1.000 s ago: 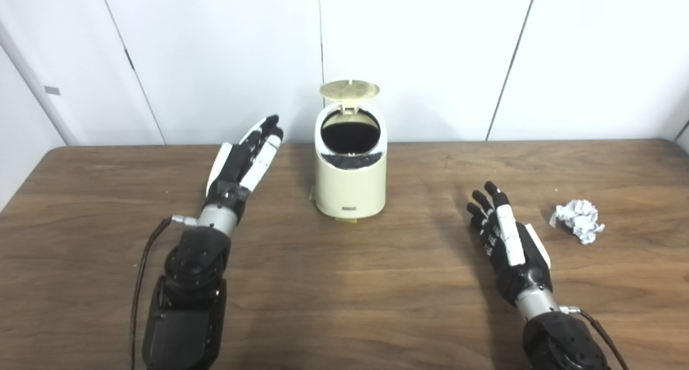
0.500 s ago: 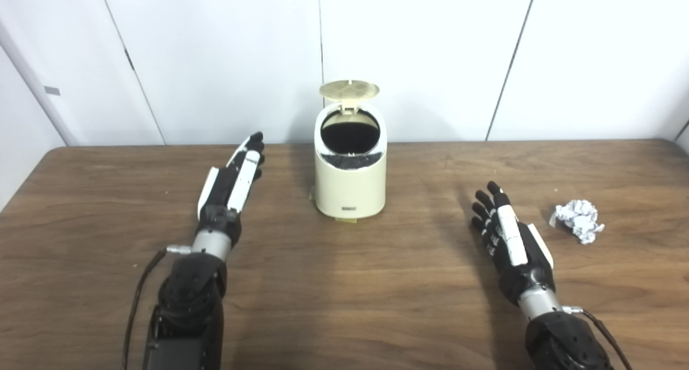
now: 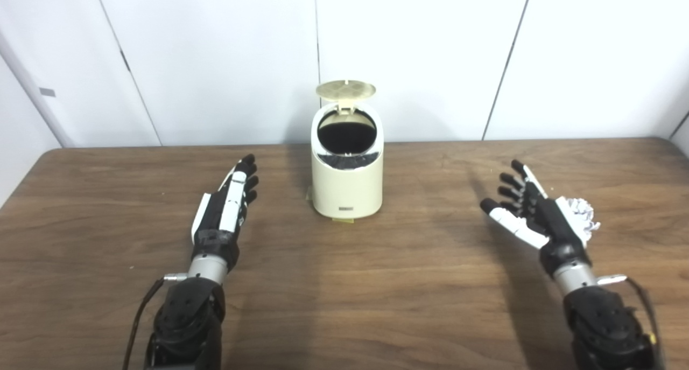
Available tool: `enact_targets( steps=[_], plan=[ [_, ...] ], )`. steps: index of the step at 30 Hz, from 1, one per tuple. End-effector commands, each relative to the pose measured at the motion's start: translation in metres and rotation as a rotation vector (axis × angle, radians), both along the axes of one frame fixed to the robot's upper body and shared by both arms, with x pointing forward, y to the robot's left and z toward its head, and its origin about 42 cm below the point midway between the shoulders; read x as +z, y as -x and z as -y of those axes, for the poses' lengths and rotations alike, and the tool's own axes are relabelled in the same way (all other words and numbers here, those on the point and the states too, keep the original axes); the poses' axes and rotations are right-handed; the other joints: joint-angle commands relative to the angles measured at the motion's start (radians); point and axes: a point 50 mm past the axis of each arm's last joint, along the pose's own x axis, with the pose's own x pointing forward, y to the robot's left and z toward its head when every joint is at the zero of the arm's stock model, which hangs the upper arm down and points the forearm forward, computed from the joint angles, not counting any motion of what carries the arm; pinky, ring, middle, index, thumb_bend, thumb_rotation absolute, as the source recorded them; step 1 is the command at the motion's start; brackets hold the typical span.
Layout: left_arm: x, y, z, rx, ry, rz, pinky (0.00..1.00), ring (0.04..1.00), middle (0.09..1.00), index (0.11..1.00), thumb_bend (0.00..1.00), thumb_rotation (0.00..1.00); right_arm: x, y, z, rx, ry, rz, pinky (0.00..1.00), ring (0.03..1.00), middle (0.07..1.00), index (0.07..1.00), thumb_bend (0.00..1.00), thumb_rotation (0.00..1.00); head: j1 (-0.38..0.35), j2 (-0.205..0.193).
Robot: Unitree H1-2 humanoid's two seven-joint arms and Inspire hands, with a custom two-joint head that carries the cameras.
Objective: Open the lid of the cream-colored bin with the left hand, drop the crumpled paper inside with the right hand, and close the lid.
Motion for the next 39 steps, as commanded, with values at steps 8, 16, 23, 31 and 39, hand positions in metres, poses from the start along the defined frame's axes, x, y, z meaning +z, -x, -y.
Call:
enact_targets(
  steps=[8,16,23,31,39],
  plan=[
    [0.011,-0.005,-0.009,-0.022,0.012,0.102,1.00,0.982,0.979,1.000,0.46,0.94,0.054,-0.023,0.014,-0.021,0.209,0.152,0.82,0.865,0.896,0.915,0.80,0.31,-0.131,-0.015],
    [0.009,-0.006,-0.024,-0.006,0.007,0.093,1.00,0.991,0.987,0.999,0.49,0.91,0.085,-0.025,0.019,-0.073,0.465,0.180,0.73,0.850,0.883,0.903,0.76,0.22,-0.216,-0.033],
    [0.008,-0.005,-0.030,-0.010,0.022,0.079,1.00,0.994,0.983,1.000,0.45,0.90,0.109,-0.028,0.027,-0.093,0.661,0.140,0.71,0.830,0.853,0.887,0.82,0.16,-0.291,-0.032],
    [0.013,-0.004,-0.028,-0.011,0.026,0.076,1.00,0.988,0.983,1.000,0.45,0.88,0.120,-0.030,0.045,-0.150,0.716,0.065,0.77,0.859,0.862,0.875,0.85,0.13,-0.354,-0.037],
    [0.022,-0.002,-0.027,-0.015,0.025,0.063,1.00,0.990,0.981,1.000,0.44,0.88,0.118,-0.029,0.075,-0.221,0.711,0.008,0.75,0.850,0.870,0.894,0.86,0.16,-0.360,-0.033]
  ],
)
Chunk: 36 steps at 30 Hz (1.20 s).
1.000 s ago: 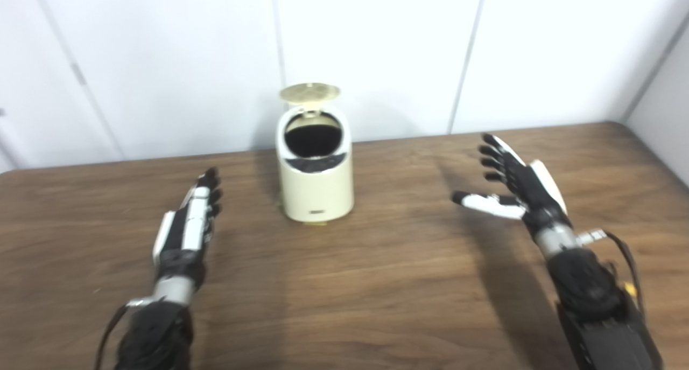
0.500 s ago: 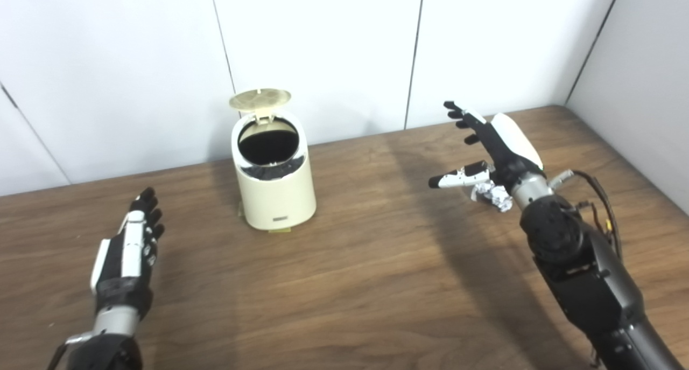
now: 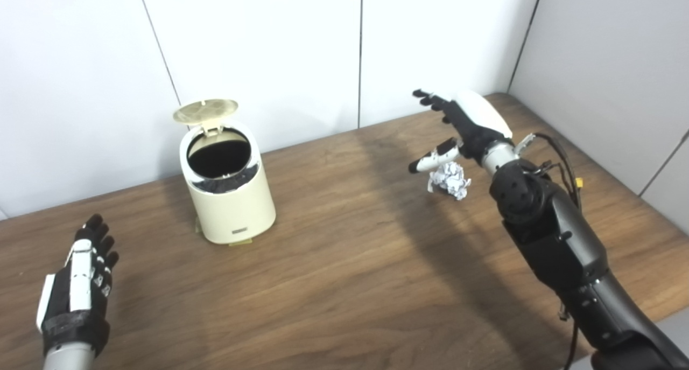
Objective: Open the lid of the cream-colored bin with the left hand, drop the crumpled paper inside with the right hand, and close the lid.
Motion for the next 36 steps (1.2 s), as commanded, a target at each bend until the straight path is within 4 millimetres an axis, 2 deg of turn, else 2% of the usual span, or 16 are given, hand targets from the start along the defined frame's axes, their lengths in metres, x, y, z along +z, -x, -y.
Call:
enact_targets(
  steps=[1,4,6,8,14,17,19,21,23,24,26,28,34,36],
  plan=[
    [0.025,-0.007,0.001,-0.004,-0.011,0.093,1.00,0.990,0.982,1.000,0.45,0.87,0.025,-0.002,0.016,-0.031,0.029,0.067,0.74,0.849,0.874,0.896,0.86,0.17,-0.002,0.001],
    [0.027,-0.007,0.001,-0.006,-0.010,0.096,1.00,0.994,0.985,1.000,0.44,0.86,0.024,0.001,0.025,-0.053,0.002,0.066,0.66,0.808,0.887,0.899,0.87,0.15,-0.003,0.005],
    [0.029,-0.008,0.001,-0.007,-0.019,0.092,1.00,0.994,0.985,1.000,0.44,0.86,0.023,0.002,0.029,-0.057,-0.009,0.074,0.65,0.797,0.876,0.891,0.89,0.13,-0.002,0.008],
    [0.030,-0.008,0.002,-0.005,-0.024,0.086,1.00,0.997,0.987,1.000,0.45,0.86,0.022,0.002,0.034,-0.064,-0.016,0.074,0.69,0.810,0.872,0.884,0.92,0.11,-0.002,0.009],
    [0.035,-0.006,0.007,-0.004,-0.031,0.079,1.00,0.992,0.984,1.000,0.44,0.87,0.016,0.001,0.043,-0.109,-0.026,0.034,0.70,0.827,0.881,0.887,0.95,0.10,0.011,0.015],
    [0.037,-0.006,0.009,0.003,-0.030,0.076,1.00,0.986,0.977,0.997,0.43,0.87,0.012,0.001,0.048,-0.115,-0.013,-0.003,0.75,0.855,0.884,0.880,0.95,0.12,0.030,0.020],
    [0.037,-0.006,0.010,0.000,-0.028,0.086,1.00,0.982,0.977,0.996,0.42,0.87,0.010,0.000,0.050,-0.112,0.011,-0.040,0.76,0.853,0.883,0.884,0.95,0.20,0.035,0.020],
    [0.037,-0.007,0.011,-0.003,-0.027,0.093,1.00,0.985,0.980,0.996,0.42,0.87,0.007,-0.001,0.050,-0.109,0.019,-0.062,0.73,0.833,0.874,0.886,0.96,0.23,0.036,0.021],
    [0.037,-0.008,0.011,-0.006,-0.030,0.093,1.00,0.994,0.989,1.000,0.43,0.87,0.004,-0.003,0.050,-0.110,0.011,-0.079,0.55,0.687,0.756,0.885,0.98,0.23,0.036,0.021],
    [0.038,-0.008,0.011,-0.006,-0.036,0.091,1.00,0.996,0.991,1.000,0.43,0.87,0.002,-0.004,0.050,-0.107,0.014,-0.105,0.51,0.660,0.733,0.885,0.98,0.23,0.037,0.021],
    [0.039,-0.007,0.011,-0.003,-0.045,0.089,1.00,0.999,0.991,1.000,0.42,0.88,-0.002,-0.006,0.050,-0.102,0.046,-0.153,0.65,0.769,0.826,0.894,0.98,0.26,0.038,0.022],
    [0.040,-0.007,0.010,-0.001,-0.043,0.090,1.00,1.000,0.992,1.000,0.42,0.87,-0.005,-0.008,0.048,-0.097,0.087,-0.188,0.72,0.815,0.859,0.892,0.99,0.28,0.039,0.024],
    [0.038,-0.009,0.009,0.002,-0.043,0.090,1.00,1.000,0.993,1.000,0.42,0.87,-0.014,-0.012,0.043,-0.080,0.075,-0.243,0.71,0.801,0.850,0.873,1.00,0.28,0.049,0.020],
    [0.037,-0.010,0.010,-0.001,-0.034,0.092,1.00,0.999,0.992,1.000,0.42,0.88,-0.018,-0.013,0.041,-0.062,0.114,-0.288,0.76,0.802,0.839,0.865,1.00,0.31,0.053,0.016]
  ],
)
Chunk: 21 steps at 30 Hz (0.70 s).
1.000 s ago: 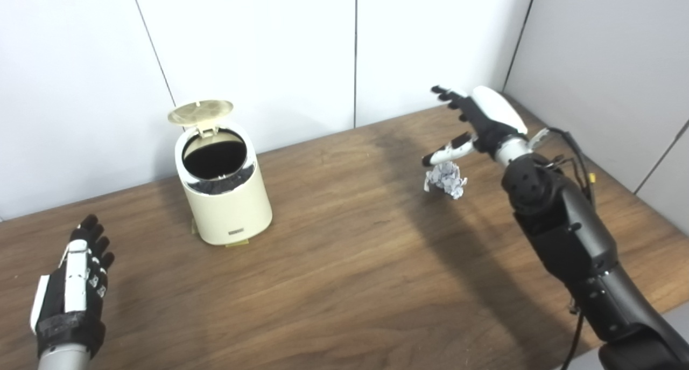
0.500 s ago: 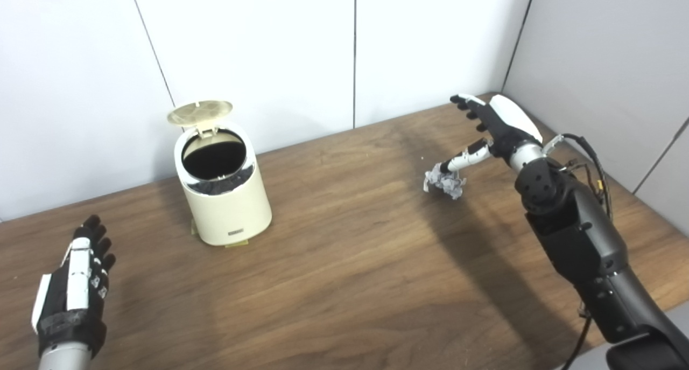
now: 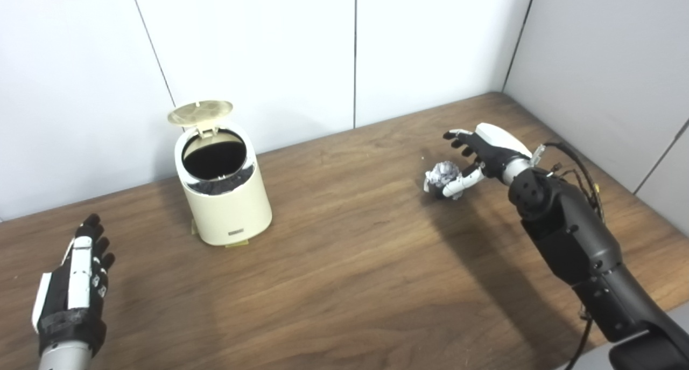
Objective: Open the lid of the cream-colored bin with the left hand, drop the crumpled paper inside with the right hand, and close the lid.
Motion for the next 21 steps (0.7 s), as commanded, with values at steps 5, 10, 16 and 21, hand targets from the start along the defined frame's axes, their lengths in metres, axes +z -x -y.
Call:
enact_targets(
  steps=[5,10,16,21],
  plan=[
    [0.022,-0.013,0.005,-0.029,0.012,0.119,1.00,0.995,0.989,1.000,0.39,0.88,0.015,-0.010,0.000,0.023,0.042,-0.019,0.82,0.803,0.846,0.860,0.97,0.28,0.005,-0.002],
    [0.024,-0.013,0.006,-0.033,-0.007,0.123,1.00,0.990,0.989,1.000,0.39,0.87,0.010,-0.008,-0.001,0.038,-0.008,-0.039,0.73,0.819,0.866,0.876,0.97,0.30,0.006,0.001],
    [0.025,-0.012,0.005,-0.033,0.003,0.121,1.00,0.996,0.996,1.000,0.39,0.87,0.010,-0.007,-0.001,0.044,-0.020,-0.048,0.74,0.821,0.872,0.884,0.94,0.31,0.003,0.003],
    [0.025,-0.012,0.004,-0.027,0.011,0.117,1.00,1.000,1.000,1.000,0.39,0.88,0.010,-0.007,0.002,0.033,-0.027,-0.051,0.71,0.802,0.863,0.874,0.92,0.30,0.003,0.006]
  ],
)
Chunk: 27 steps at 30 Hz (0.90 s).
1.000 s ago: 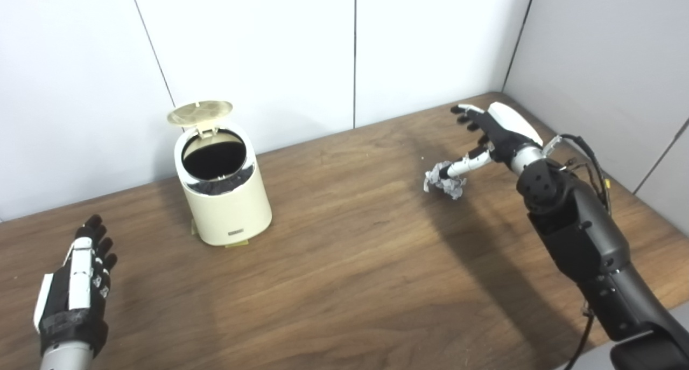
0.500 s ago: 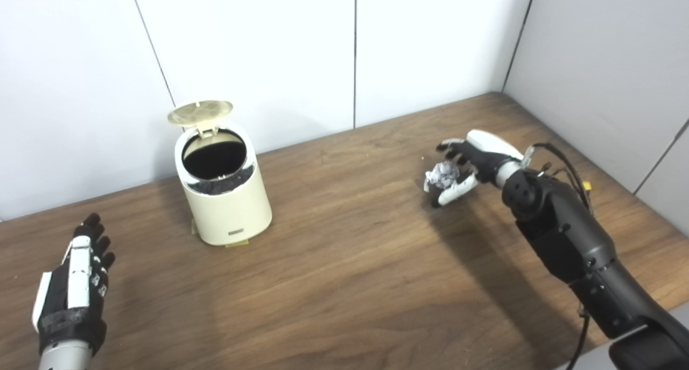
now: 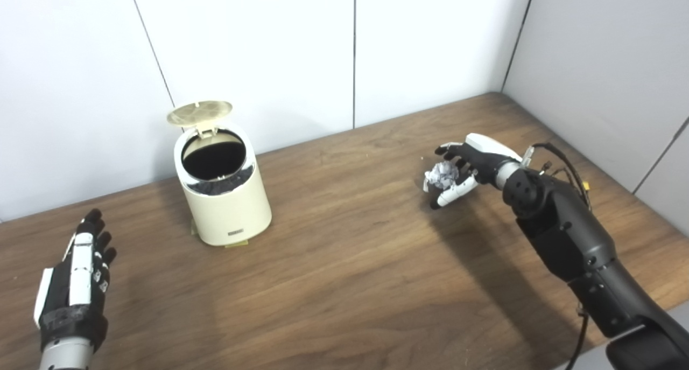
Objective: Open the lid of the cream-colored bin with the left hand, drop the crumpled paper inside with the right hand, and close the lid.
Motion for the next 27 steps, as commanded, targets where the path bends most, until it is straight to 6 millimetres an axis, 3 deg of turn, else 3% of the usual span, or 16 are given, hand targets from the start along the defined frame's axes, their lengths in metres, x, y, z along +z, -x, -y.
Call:
enact_targets(
  steps=[1,6,13,14,15,17,22,27],
  plan=[
    [0.023,-0.008,0.003,-0.014,0.008,0.089,1.00,1.000,1.000,1.000,0.39,0.88,0.016,-0.004,0.005,-0.005,-0.003,0.036,0.70,0.796,0.861,0.869,0.92,0.30,-0.002,0.003],
    [0.023,-0.007,0.003,-0.015,0.005,0.088,1.00,1.000,1.000,1.000,0.39,0.87,0.021,-0.001,0.001,-0.017,-0.011,0.056,0.66,0.755,0.839,0.833,0.86,0.21,-0.005,0.008],
    [0.020,-0.008,0.002,-0.023,0.001,0.087,1.00,1.000,1.000,1.000,0.40,0.89,0.017,-0.002,-0.001,-0.055,0.005,0.103,0.64,0.641,0.667,0.724,0.79,0.02,-0.003,0.011],
    [0.020,-0.008,0.002,-0.019,-0.003,0.086,1.00,1.000,1.000,1.000,0.40,0.89,0.017,-0.002,-0.003,-0.064,-0.004,0.130,0.63,0.599,0.580,0.697,0.68,0.01,-0.001,0.011],
    [0.020,-0.008,0.002,-0.018,-0.003,0.085,1.00,1.000,1.000,1.000,0.40,0.89,0.016,-0.001,-0.004,-0.070,-0.010,0.154,0.55,0.507,0.553,0.666,0.61,0.00,-0.001,0.011],
    [0.021,-0.008,0.002,-0.019,-0.003,0.085,1.00,0.999,0.996,1.000,0.40,0.90,0.015,0.000,-0.006,-0.078,-0.015,0.182,0.44,0.398,0.503,0.596,0.53,0.00,-0.001,0.011],
    [0.021,-0.010,0.001,-0.025,-0.005,0.094,1.00,0.990,0.988,1.000,0.41,0.89,0.013,0.002,-0.009,-0.087,-0.027,0.232,0.30,0.400,0.510,0.540,0.49,0.00,-0.005,0.011],
    [0.022,-0.010,0.003,-0.029,-0.005,0.101,1.00,0.989,0.988,1.000,0.42,0.89,0.006,0.002,-0.009,-0.082,0.009,0.243,0.33,0.399,0.489,0.509,0.50,0.00,-0.002,0.016]
  ],
)
